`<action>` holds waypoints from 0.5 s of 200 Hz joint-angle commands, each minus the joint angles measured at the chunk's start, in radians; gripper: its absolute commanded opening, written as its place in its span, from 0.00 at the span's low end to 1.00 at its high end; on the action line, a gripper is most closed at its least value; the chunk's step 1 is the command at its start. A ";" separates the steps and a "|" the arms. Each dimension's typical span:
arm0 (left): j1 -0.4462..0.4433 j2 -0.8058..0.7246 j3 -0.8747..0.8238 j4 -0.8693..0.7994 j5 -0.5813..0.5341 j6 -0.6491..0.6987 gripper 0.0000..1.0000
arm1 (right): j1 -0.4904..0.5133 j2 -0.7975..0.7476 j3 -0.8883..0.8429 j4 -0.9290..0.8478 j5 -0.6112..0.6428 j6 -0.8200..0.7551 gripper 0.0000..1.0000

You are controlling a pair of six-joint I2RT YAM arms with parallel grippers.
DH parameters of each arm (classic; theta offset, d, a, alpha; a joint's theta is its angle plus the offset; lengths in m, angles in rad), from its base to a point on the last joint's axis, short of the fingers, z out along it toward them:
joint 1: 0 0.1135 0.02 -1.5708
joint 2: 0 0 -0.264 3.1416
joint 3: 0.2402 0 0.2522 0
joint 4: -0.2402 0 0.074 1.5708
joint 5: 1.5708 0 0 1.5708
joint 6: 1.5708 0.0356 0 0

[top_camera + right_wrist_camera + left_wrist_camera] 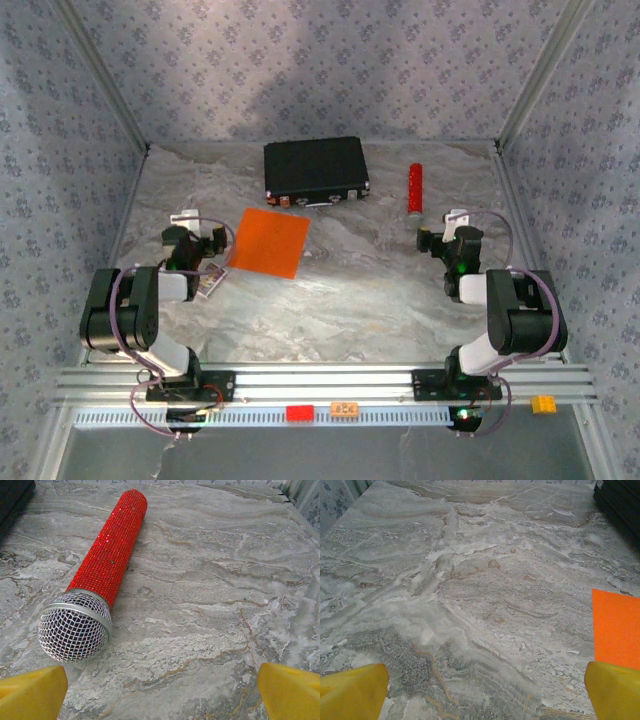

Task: Fold a paper plane with a square sheet of paper (pick it up from the middle)
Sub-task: Move the square sheet of paper to the center of the table.

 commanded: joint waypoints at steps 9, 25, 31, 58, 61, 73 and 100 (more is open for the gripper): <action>-0.017 -0.040 -0.036 0.067 -0.002 0.029 1.00 | 0.020 -0.015 -0.013 0.039 0.011 -0.015 0.99; -0.018 -0.074 -0.046 0.060 -0.012 0.025 1.00 | 0.025 -0.048 -0.018 0.025 0.014 -0.024 0.99; -0.018 -0.090 -0.044 0.045 -0.016 0.022 1.00 | 0.027 -0.068 -0.013 0.001 0.015 -0.026 0.99; -0.018 -0.194 0.021 -0.181 -0.025 -0.003 1.00 | 0.029 -0.183 0.086 -0.288 0.036 0.021 0.99; -0.018 -0.202 0.032 -0.205 -0.027 -0.008 1.00 | 0.029 -0.196 0.091 -0.307 0.036 0.023 0.99; -0.018 -0.230 0.064 -0.284 -0.031 -0.027 1.00 | 0.038 -0.248 0.100 -0.351 0.033 0.036 0.99; -0.018 -0.279 0.151 -0.480 -0.109 -0.178 1.00 | 0.045 -0.350 0.150 -0.486 0.005 0.160 0.99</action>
